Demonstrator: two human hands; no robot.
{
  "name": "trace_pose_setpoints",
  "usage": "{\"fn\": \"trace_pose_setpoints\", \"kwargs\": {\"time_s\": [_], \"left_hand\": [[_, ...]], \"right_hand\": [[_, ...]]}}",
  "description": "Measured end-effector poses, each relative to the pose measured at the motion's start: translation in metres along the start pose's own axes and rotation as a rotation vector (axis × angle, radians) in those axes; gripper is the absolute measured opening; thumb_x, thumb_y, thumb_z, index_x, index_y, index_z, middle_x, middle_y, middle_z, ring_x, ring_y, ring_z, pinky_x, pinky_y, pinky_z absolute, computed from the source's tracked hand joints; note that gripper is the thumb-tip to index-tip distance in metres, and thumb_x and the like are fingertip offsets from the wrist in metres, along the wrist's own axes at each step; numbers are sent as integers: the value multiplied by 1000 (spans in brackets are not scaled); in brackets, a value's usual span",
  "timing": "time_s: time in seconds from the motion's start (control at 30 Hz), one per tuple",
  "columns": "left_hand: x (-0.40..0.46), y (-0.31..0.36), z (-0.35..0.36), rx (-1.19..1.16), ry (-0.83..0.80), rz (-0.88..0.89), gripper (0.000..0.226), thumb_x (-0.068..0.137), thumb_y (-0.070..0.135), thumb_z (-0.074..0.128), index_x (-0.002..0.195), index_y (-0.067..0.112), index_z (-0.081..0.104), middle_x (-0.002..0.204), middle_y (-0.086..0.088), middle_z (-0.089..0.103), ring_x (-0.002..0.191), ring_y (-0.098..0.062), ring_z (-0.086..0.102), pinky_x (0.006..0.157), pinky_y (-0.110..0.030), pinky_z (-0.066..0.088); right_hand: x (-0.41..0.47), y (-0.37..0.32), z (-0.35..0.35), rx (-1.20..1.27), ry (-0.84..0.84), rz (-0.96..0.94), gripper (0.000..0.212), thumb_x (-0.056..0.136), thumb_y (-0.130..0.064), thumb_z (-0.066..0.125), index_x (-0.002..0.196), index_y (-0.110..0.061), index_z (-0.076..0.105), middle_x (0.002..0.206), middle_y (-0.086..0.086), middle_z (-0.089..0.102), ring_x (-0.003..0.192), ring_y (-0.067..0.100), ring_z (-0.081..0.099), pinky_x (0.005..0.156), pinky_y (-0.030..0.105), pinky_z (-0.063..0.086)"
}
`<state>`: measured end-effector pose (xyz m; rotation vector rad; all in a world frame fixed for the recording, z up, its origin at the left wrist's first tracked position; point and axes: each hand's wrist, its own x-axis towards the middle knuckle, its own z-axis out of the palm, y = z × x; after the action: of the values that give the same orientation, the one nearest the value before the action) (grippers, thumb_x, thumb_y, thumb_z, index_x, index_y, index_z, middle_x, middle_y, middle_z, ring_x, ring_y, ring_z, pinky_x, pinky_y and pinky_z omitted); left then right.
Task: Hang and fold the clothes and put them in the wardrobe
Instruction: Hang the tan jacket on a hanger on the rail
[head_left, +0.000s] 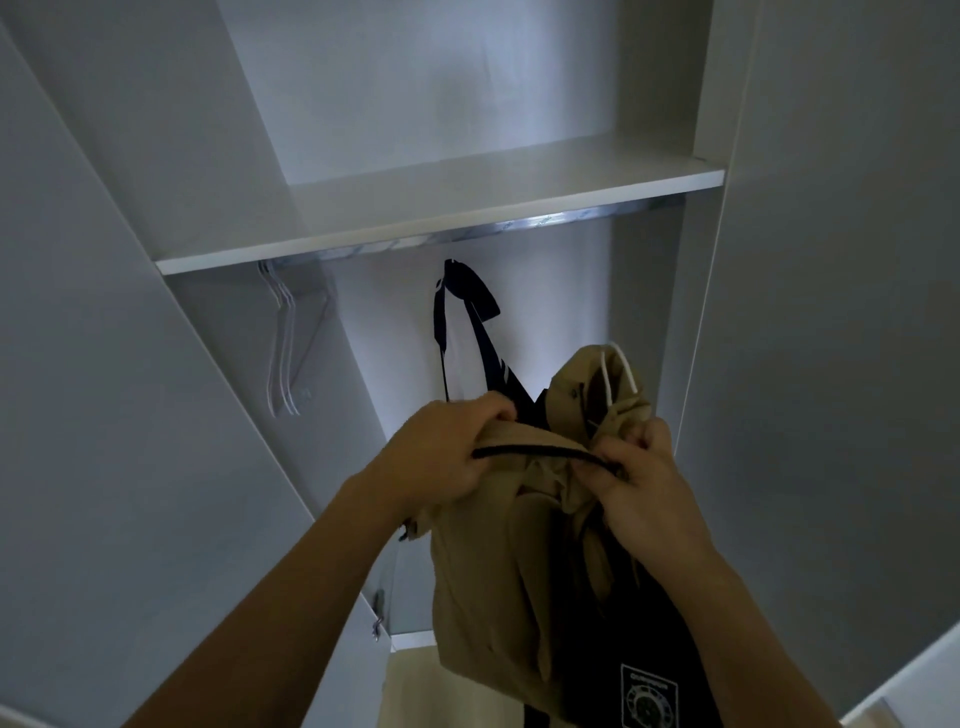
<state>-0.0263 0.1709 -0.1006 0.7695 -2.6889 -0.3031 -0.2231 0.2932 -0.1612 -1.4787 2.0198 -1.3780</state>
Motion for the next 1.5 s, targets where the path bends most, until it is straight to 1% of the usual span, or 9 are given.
{"fn": "trace_pose_setpoints", "kwargs": {"time_s": [0.23, 0.33, 0.47, 0.57, 0.8, 0.93, 1.1, 1.33, 1.5], "left_hand": [[-32, -27, 19, -111, -86, -210, 25, 94, 5, 48, 105, 24, 61, 95, 4, 68, 82, -12, 63, 77, -28, 52], [-12, -13, -9, 2, -289, -125, 22, 92, 6, 47, 92, 21, 62, 86, 6, 65, 79, -10, 60, 75, -24, 48], [19, 17, -35, 126, -473, -8, 17, 93, 8, 48, 86, 7, 63, 82, 1, 63, 74, -9, 56, 77, -26, 46], [30, 41, -43, 86, -408, 68, 19, 89, 5, 48, 75, 13, 60, 73, 4, 61, 67, -9, 54, 73, -29, 47], [23, 50, -35, 178, -646, -26, 20, 93, 4, 47, 78, 10, 59, 78, -1, 58, 72, -12, 52, 85, -39, 51], [17, 55, -33, 198, -418, 60, 14, 88, 11, 51, 80, 16, 61, 77, 3, 62, 70, -10, 56, 75, -35, 50], [-11, 24, 1, -394, 218, -217, 47, 83, 38, 74, 124, 32, 51, 114, 12, 56, 100, -5, 56, 81, -15, 48], [-47, 1, 56, -1037, 140, -395, 46, 90, -2, 59, 128, 24, 55, 124, 1, 63, 112, -21, 61, 88, -29, 54], [-52, -4, 70, -860, 78, -423, 35, 96, 11, 59, 124, 31, 60, 129, 6, 57, 115, -14, 57, 93, -24, 50]], "right_hand": [[-12, 13, -17, -193, -83, 24, 14, 79, -51, 60, 85, -39, 54, 107, -13, 33, 86, 10, 50, 64, 22, 36], [-19, 14, -30, -258, -235, 68, 75, 66, -73, 63, 131, -65, 26, 127, -11, 18, 109, 14, 40, 90, 35, 47], [-26, 2, -29, -293, -257, 88, 70, 41, -97, 53, 97, -55, 58, 111, -18, 17, 109, 17, 42, 96, 36, 45], [-30, -6, -19, -126, -204, 114, 55, 46, -87, 61, 69, -37, 61, 111, -14, 27, 101, 13, 49, 90, 34, 46], [-41, -9, -30, 378, -511, 157, 70, 62, -63, 76, 121, -73, 40, 120, -32, 31, 110, -11, 41, 88, 13, 44], [-40, -16, -8, 372, -318, 143, 3, 75, -55, 66, 77, -55, 68, 104, -19, 38, 97, -10, 46, 93, 11, 40], [-43, -13, -6, 526, -122, 194, 15, 74, -59, 59, 74, -49, 70, 78, -33, 48, 79, -11, 56, 67, -1, 42], [-47, -12, 6, 503, -42, 220, 51, 76, -61, 54, 111, -26, 69, 102, -21, 47, 97, -3, 54, 71, 5, 44], [-48, -10, 1, 520, -38, 223, 51, 76, -57, 55, 111, -22, 69, 106, -18, 47, 100, -1, 54, 70, 4, 46]]}}
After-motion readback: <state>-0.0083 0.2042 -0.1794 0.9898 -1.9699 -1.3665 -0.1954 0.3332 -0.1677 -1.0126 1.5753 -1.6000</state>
